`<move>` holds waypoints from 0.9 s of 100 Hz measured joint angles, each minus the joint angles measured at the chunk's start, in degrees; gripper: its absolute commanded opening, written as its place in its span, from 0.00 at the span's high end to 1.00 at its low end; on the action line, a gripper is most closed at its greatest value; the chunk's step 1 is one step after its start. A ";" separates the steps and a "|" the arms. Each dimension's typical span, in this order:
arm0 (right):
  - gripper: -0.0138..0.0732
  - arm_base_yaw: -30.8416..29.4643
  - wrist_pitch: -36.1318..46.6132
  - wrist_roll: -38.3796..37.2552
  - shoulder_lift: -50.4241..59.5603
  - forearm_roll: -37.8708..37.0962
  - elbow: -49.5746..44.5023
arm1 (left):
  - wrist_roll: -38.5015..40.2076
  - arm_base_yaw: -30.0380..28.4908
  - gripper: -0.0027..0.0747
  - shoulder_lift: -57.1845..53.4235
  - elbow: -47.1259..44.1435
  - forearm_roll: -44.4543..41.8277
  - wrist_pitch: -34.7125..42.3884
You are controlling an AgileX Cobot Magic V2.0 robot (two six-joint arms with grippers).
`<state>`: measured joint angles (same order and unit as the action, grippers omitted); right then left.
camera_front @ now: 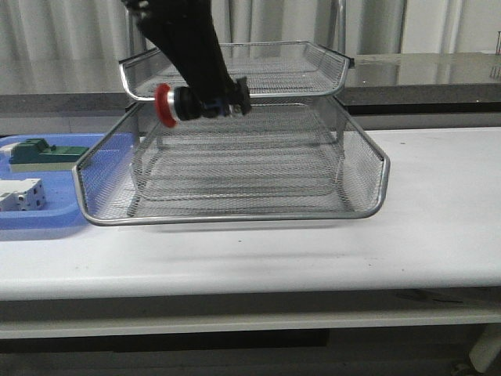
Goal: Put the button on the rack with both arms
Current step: 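Lift the button and carry it over the pulled-out mesh tray, then lower the button into the mesh tray and open the left gripper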
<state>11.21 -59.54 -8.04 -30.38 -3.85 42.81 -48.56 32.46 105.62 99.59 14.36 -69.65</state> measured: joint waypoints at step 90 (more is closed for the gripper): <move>0.92 0.00 0.00 0.00 0.00 0.00 0.00 | 0.00 1.52 0.55 5.02 -0.10 -0.94 5.12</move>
<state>11.21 -59.54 -8.04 -30.38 -3.85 42.81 -48.56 33.98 110.64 99.50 13.42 -64.53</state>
